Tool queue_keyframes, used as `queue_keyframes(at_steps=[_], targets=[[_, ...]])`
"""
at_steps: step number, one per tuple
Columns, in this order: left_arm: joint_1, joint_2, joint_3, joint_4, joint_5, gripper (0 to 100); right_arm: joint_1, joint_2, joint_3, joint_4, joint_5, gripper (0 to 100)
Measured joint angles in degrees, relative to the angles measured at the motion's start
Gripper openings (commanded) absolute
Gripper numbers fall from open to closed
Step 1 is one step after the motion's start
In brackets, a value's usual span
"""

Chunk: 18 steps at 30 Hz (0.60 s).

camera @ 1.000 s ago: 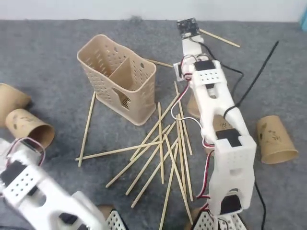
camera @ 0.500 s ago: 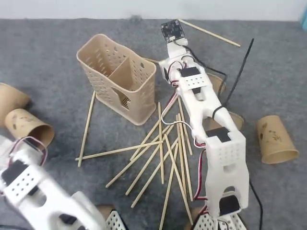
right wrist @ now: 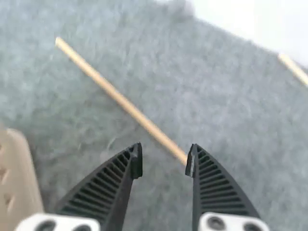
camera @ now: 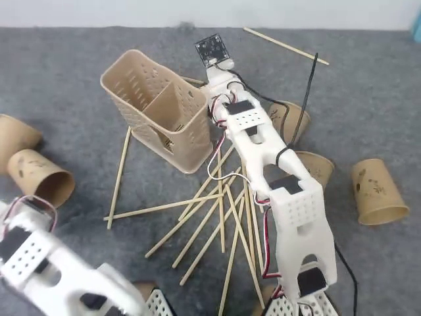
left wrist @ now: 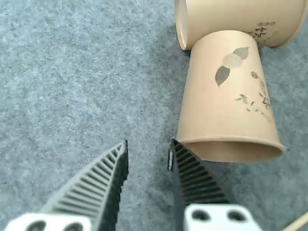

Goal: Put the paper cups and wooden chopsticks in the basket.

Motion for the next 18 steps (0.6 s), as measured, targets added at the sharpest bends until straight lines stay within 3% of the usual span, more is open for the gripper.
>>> queue_keyframes(at_steps=[8, 18], targets=[[-0.2, 0.0, 0.0, 0.0, 0.0, 14, -0.1, 0.0, 0.0, 0.0, -1.1, 15.4], [-0.2, 0.0, 0.0, 0.0, 0.0, 14, 0.6, -18.5, 2.2, 21.2, -14.3, 15.4]])
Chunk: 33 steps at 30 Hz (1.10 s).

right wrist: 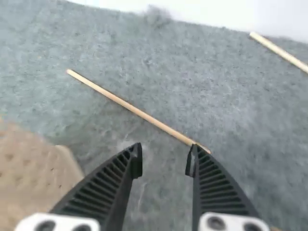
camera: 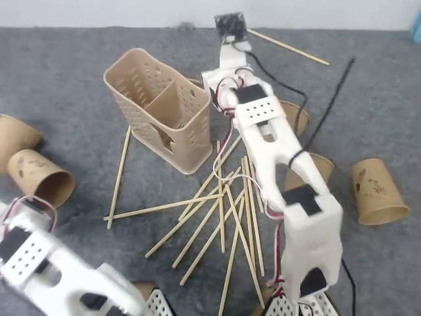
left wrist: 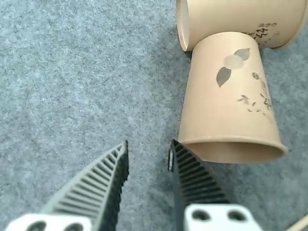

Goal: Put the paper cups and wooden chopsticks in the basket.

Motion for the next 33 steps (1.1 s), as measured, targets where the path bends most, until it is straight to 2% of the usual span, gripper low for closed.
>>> queue_keyframes(at_steps=[6, 10, 12, 19, 26, 33], targets=[[0.0, 0.0, 0.0, -0.1, 0.0, 14, 0.0, -14.2, 11.4, 1.6, -0.5, 14.0], [0.0, 0.0, 0.0, -0.1, 2.2, 13, -0.1, -27.9, 21.0, 1.6, -0.5, 0.0], [0.4, 0.0, 0.0, -0.1, 3.0, 13, -0.2, -35.8, 26.5, 1.6, -0.9, 3.2], [0.5, 0.0, 0.0, -0.1, 3.5, 13, -1.0, -54.0, 50.6, -2.1, -1.1, 0.8], [0.5, 0.0, 0.0, -0.1, 3.5, 13, -7.0, -57.8, 68.8, -9.5, -1.1, 0.8], [0.7, 0.0, 0.0, -0.1, 3.5, 13, -10.3, -51.9, 70.8, -23.1, -1.1, 0.8]])
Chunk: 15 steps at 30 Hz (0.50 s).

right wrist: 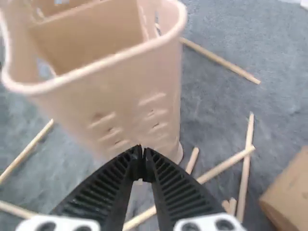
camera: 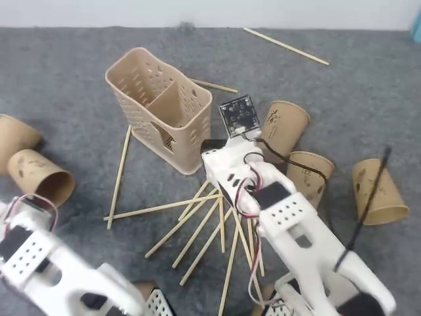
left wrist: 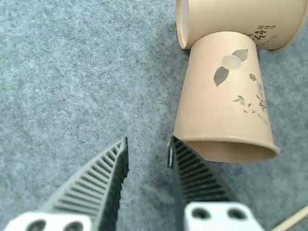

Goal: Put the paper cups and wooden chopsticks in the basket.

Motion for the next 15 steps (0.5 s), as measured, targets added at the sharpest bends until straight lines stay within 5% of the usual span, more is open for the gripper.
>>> queue_keyframes(at_steps=[15], targets=[[0.0, 0.0, 0.0, 0.0, 0.0, 13, 0.3, 33.5, -21.1, -12.5, 0.0, 0.8]])
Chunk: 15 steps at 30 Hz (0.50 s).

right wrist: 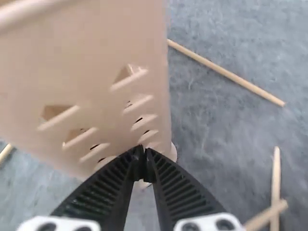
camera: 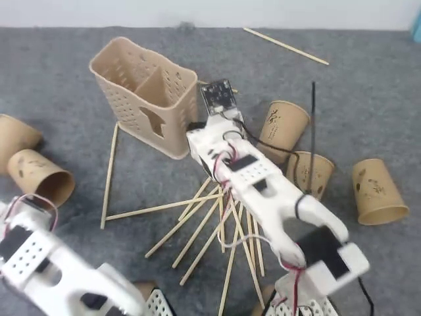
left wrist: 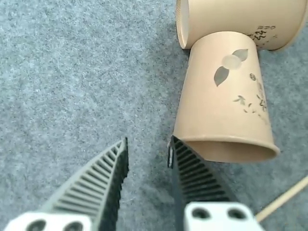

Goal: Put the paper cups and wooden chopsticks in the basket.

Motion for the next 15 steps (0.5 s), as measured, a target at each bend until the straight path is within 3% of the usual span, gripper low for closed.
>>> queue_keyframes(at_steps=[9, 15], targets=[[0.0, 0.0, 0.0, 0.0, 0.0, 13, 0.1, 16.2, -18.4, 0.0, 0.1, 0.8], [0.0, 0.0, 0.0, 0.0, 0.0, 13, 1.7, 26.7, -30.2, 0.0, 5.9, 0.8]])
